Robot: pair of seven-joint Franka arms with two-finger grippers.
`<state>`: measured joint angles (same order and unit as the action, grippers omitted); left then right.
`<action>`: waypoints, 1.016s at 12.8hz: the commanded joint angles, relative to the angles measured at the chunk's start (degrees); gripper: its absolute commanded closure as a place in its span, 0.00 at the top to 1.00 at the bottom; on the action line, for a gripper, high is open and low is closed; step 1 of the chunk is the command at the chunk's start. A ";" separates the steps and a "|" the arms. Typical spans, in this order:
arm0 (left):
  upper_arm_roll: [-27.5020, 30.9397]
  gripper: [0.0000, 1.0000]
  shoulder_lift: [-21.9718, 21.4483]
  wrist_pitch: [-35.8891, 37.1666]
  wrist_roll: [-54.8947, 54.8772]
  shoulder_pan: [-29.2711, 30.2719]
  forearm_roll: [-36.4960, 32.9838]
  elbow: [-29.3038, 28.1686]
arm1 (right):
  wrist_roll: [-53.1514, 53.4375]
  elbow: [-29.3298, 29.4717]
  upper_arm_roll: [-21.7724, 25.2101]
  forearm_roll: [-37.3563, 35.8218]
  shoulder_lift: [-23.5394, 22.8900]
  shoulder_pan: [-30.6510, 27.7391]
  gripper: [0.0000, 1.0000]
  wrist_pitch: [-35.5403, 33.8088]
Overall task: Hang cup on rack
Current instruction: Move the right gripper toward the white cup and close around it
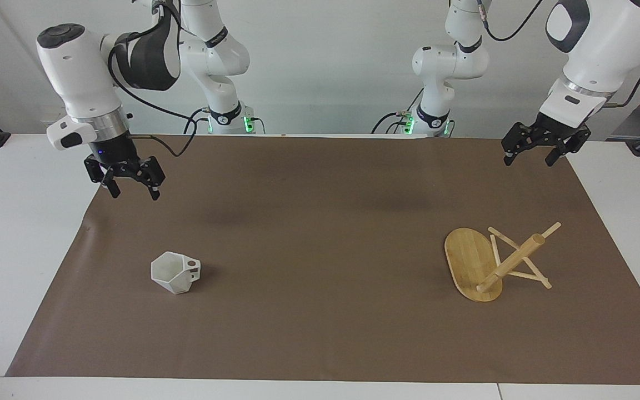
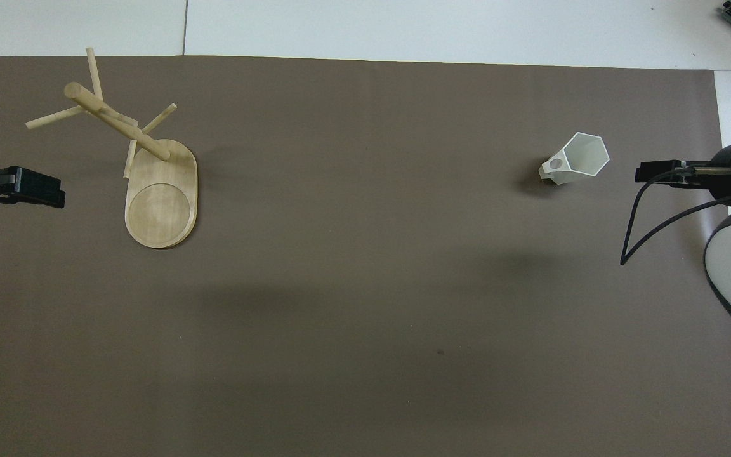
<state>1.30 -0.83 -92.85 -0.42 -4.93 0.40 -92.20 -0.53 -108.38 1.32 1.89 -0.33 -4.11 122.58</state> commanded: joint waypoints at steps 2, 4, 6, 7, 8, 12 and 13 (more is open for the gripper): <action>0.46 1.00 -1.27 0.39 0.42 -0.26 0.30 -1.14 | -0.18 -0.16 -0.18 -0.66 -3.27 -0.20 1.00 5.72; 0.46 1.00 -1.27 0.39 0.51 -0.26 0.30 -1.14 | -0.26 -0.16 -0.18 -0.66 -5.02 -0.20 1.00 7.57; 0.46 1.00 -1.27 0.39 0.42 -0.26 0.30 -1.14 | -1.22 -0.16 -0.09 -0.66 -6.78 -0.55 1.00 9.07; 0.46 1.00 -1.27 0.39 0.42 -0.26 0.30 -1.14 | -1.75 -0.16 -0.09 -0.66 -7.66 -0.55 1.00 10.21; 0.46 1.00 -1.27 0.39 0.51 -0.26 0.30 -1.14 | -1.93 -0.08 -0.09 -0.66 -8.63 -0.55 1.00 10.57; 0.46 1.00 -1.27 0.39 0.51 -0.26 0.30 -1.14 | -5.88 -0.16 -0.09 -0.75 -12.84 -0.82 1.00 17.23; 0.46 1.00 -1.27 0.39 0.43 -0.26 0.30 -1.14 | -5.98 -0.08 -0.09 -0.75 -13.81 -1.16 1.00 18.64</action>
<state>1.30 -0.83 -92.83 -0.42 -4.93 0.40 -92.20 -4.77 -108.51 1.53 1.89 -12.62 -4.25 138.51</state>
